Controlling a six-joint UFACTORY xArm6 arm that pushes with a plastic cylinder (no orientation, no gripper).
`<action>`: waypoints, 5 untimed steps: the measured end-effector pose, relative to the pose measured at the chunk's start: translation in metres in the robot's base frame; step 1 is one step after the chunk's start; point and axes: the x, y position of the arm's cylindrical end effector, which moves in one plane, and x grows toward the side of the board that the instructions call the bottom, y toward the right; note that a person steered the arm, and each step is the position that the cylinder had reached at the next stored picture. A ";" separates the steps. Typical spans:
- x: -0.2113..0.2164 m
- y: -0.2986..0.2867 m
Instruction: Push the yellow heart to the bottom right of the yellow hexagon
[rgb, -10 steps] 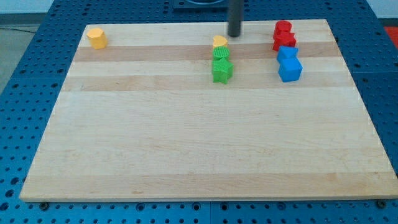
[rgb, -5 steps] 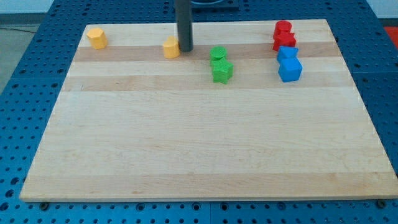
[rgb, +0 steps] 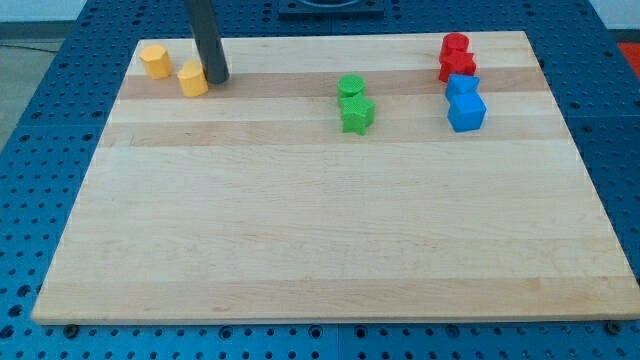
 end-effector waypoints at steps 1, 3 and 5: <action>0.004 -0.012; 0.014 -0.011; 0.014 -0.029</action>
